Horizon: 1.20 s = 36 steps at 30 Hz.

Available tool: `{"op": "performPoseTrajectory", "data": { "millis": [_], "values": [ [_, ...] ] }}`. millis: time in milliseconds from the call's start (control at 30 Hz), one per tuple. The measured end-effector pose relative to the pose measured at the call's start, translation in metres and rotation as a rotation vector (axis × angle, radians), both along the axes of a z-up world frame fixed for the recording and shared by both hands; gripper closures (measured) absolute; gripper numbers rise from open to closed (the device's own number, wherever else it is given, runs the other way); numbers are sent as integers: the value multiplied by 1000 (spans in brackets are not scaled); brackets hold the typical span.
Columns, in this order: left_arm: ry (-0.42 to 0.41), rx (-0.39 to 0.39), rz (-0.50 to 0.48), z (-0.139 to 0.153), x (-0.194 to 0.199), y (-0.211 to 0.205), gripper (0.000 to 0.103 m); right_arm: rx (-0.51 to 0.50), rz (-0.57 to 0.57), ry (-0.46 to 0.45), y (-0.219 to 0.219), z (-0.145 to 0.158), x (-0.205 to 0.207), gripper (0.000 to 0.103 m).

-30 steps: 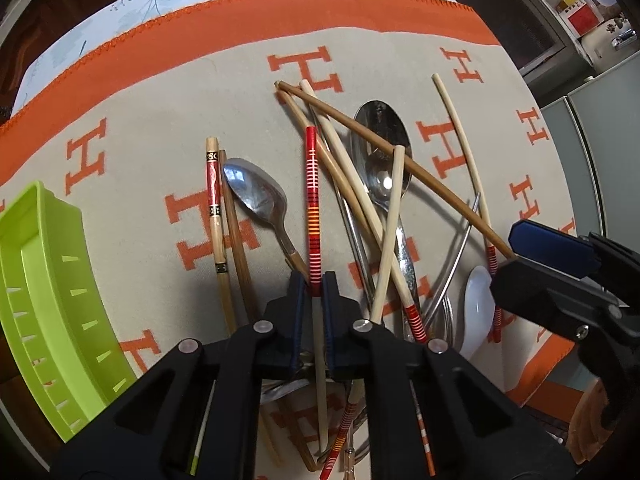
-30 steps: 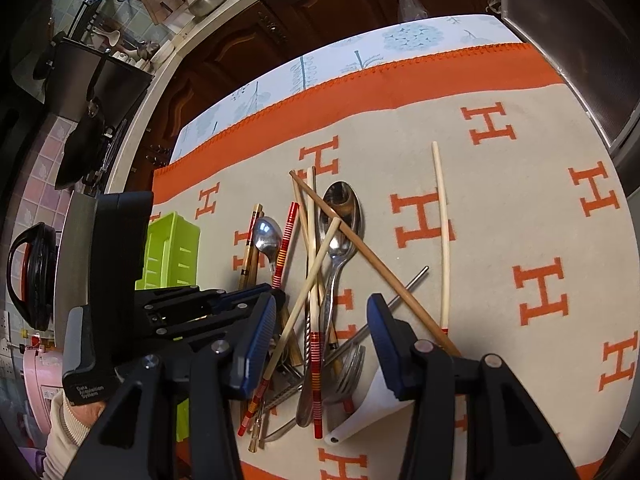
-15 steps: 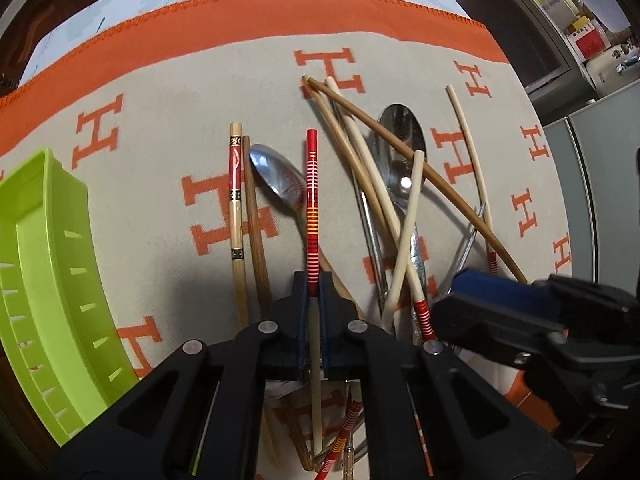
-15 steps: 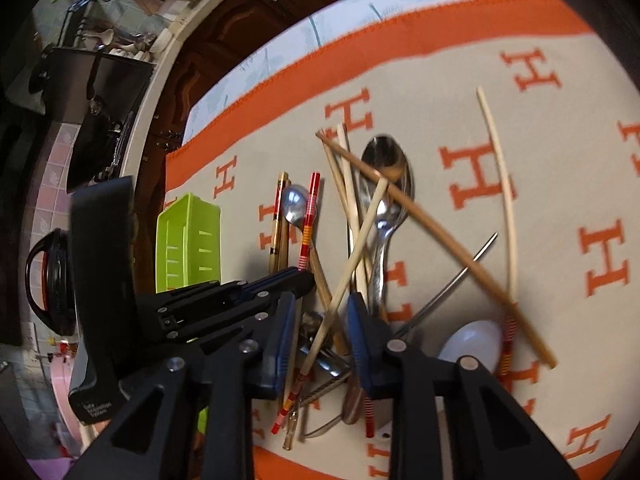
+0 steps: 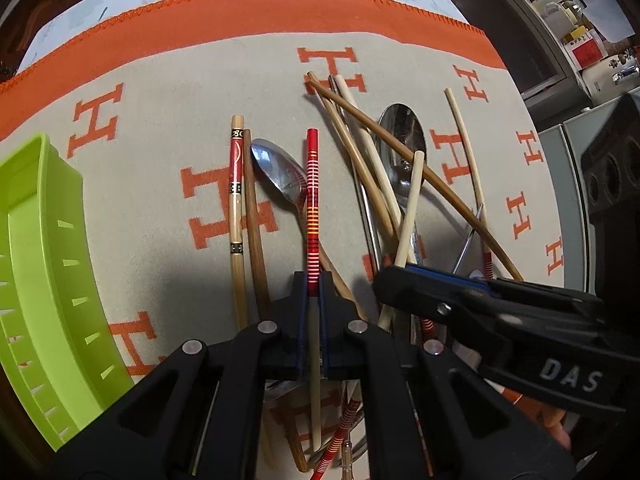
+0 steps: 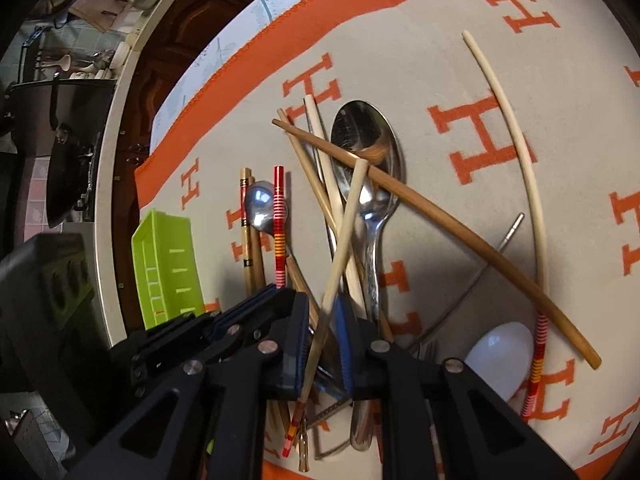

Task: Organize utensils
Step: 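Grasp a red-striped chopstick with the left tool while the right tool grasps a plain wooden chopstick, then carry both chopsticks into the green tray and open both tools to release them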

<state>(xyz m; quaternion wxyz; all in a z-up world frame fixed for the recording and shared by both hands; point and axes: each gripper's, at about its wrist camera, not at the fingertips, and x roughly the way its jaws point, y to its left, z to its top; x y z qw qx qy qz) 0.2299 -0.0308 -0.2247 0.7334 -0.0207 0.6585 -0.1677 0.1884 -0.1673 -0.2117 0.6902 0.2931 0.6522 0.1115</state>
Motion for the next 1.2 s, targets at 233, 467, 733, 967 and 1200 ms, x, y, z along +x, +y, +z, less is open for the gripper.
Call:
{"op": "performPoseTrajectory", "data": {
  "millis": [233, 467, 733, 967, 1200],
  "values": [
    [-3, 8, 9, -1, 0, -3, 99, -34, 8, -27, 7, 6, 2, 96],
    [-31, -24, 46, 16, -6, 6, 100, -50, 36, -102, 7, 33, -5, 98],
    [-100, -75, 51, 58, -26, 13, 100, -40, 64, -145, 9, 55, -20, 98],
    [-181, -111, 40, 104, -63, 35, 100, -38, 121, -205, 25, 88, -40, 97],
    [-246, -76, 99, 145, -91, 95, 100, -7, 203, -245, 66, 112, -50, 97]
  ]
}}
